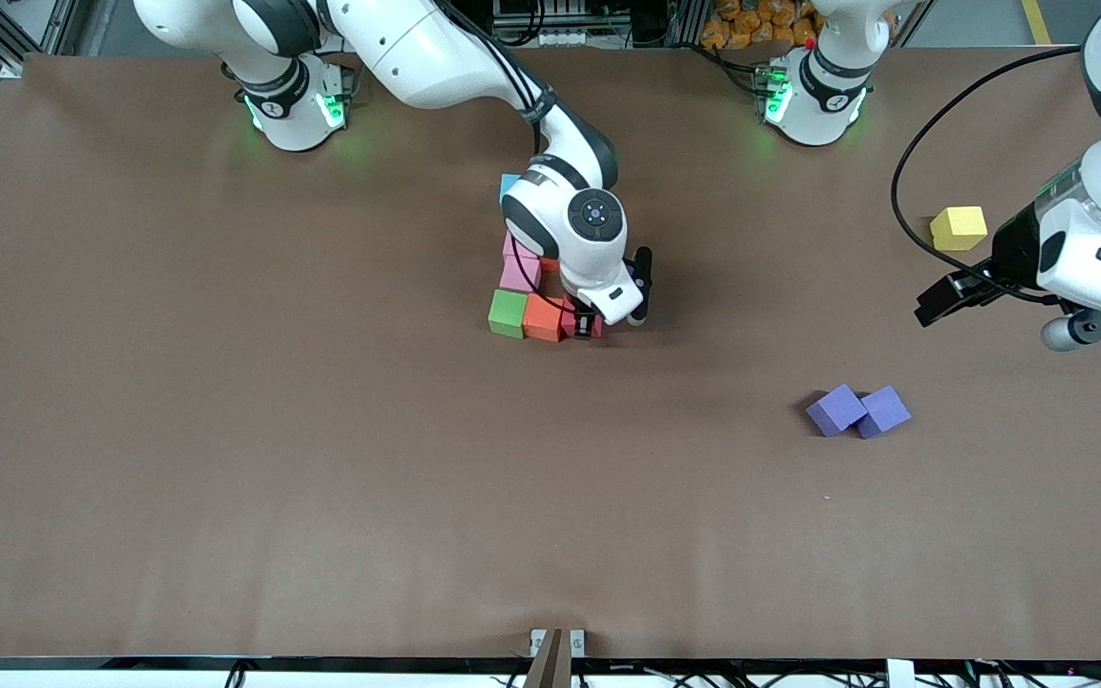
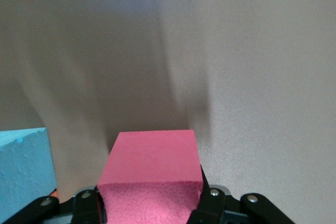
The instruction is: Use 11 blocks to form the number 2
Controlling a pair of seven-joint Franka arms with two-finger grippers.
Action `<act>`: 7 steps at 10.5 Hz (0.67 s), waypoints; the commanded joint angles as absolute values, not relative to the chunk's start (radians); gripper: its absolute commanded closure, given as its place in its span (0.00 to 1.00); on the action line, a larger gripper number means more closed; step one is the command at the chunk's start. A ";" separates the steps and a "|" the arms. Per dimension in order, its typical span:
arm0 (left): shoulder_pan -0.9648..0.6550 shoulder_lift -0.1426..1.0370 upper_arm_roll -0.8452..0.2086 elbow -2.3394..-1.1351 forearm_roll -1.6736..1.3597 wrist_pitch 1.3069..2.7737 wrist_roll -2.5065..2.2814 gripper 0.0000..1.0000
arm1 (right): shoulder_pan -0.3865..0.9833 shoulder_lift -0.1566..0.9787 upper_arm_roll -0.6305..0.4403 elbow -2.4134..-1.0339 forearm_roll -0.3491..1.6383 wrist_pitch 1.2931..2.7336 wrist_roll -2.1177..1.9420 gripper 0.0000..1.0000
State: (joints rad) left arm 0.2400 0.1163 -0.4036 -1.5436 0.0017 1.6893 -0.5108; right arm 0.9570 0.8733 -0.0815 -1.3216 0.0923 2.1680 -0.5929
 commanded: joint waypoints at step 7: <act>0.259 0.100 -0.413 -1.548 -0.023 1.675 -0.488 0.20 | 0.957 0.896 -0.075 -1.290 0.072 2.163 -0.488 0.00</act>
State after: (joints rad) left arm 0.2416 0.1162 -0.4041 -1.5436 -0.0005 1.6893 -0.5108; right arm 0.9602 0.8803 -0.0810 -1.3208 0.0916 2.1689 -0.5132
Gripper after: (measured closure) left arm 0.203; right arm 0.000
